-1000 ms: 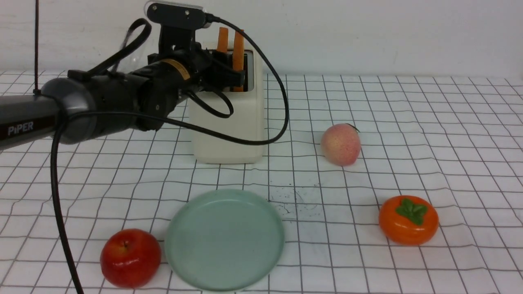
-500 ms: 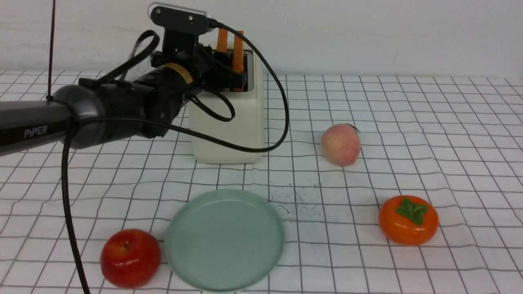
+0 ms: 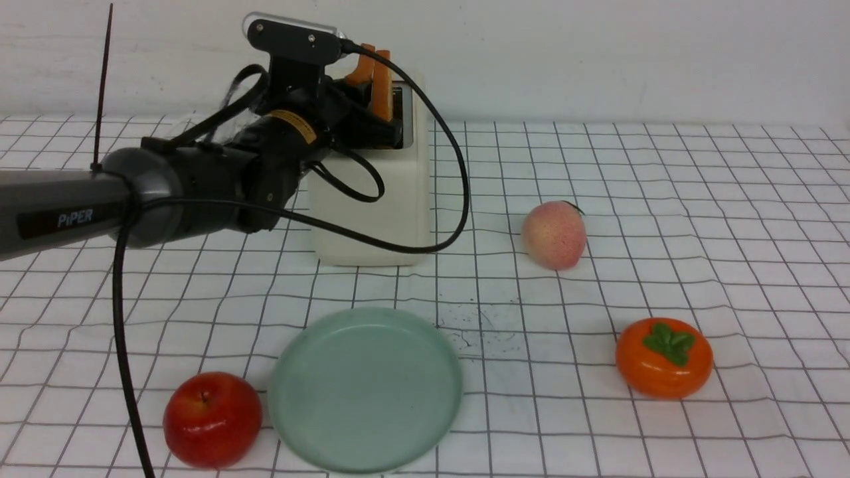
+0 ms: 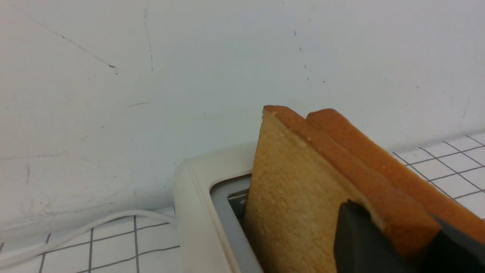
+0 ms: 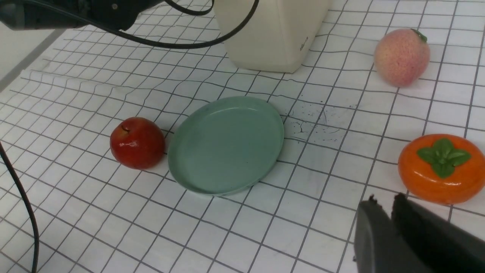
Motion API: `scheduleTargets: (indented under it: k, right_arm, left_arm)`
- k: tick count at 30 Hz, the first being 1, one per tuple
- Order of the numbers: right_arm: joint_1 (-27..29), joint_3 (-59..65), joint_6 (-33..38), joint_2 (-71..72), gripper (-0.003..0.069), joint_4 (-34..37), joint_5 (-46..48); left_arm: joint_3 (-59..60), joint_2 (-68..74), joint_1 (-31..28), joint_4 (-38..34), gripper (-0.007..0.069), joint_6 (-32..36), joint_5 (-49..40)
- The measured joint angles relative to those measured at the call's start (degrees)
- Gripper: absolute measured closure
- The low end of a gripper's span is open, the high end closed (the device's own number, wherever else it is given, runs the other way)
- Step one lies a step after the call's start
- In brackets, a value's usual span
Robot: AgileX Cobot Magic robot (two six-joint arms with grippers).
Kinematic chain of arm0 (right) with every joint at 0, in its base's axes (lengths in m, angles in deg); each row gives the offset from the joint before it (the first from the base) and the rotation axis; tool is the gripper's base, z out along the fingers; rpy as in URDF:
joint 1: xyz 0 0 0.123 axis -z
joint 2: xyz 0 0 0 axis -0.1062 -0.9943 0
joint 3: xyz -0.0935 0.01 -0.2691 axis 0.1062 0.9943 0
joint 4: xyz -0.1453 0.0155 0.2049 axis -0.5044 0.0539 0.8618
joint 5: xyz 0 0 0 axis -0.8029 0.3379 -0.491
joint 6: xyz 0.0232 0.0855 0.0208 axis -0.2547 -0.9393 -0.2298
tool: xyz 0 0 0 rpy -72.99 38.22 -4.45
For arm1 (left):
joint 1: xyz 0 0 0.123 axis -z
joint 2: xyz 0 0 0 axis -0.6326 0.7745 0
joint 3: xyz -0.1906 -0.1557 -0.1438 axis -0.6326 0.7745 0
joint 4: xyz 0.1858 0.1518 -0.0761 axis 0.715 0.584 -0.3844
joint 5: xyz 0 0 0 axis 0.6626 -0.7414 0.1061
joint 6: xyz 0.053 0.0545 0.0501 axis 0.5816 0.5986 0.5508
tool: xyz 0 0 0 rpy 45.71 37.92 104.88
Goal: Take toasted bread from bread machine on white checkered table place on plate.
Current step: 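Reach for a toast slice standing in the toaster with the left gripper, then place the slice of bread on the plate with the left gripper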
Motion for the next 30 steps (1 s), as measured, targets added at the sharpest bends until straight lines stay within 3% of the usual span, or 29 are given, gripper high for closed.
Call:
scheduleTargets:
  k: [14, 18, 24, 26, 28, 30]
  right_arm:
    - [0.0, 0.0, 3.0, 0.0, 0.0585, 0.0, -10.9]
    - [0.0, 0.0, 3.1, 0.0, 0.0651, -0.1, -12.5]
    - [0.0, 0.0, 3.2, 0.0, 0.0678, -0.2, -12.8]
    - [0.0, 0.0, 3.2, 0.0, 0.0678, -0.2, -12.6]
    - [0.0, 0.0, 3.4, 0.0, 0.0678, -0.2, -12.4]
    - [0.0, 0.0, 4.5, 0.0, 0.0678, -0.2, -11.5]
  left_arm:
    - [0.0, -11.3, 0.0, -0.4, 0.0522, 0.1, -0.6]
    - [0.0, -16.8, 0.0, -0.4, 0.0522, 0.1, -3.6]
    - [0.0, -25.9, 0.0, -2.3, 0.0522, 0.1, -14.7]
    - [0.0, -31.6, 0.0, -4.3, 0.0522, -0.1, -25.0]
    - [0.0, -34.2, 0.0, -5.3, 0.0522, -0.1, -29.7]
    - [0.0, -38.6, 0.0, -8.3, 0.0522, -0.3, -44.2]
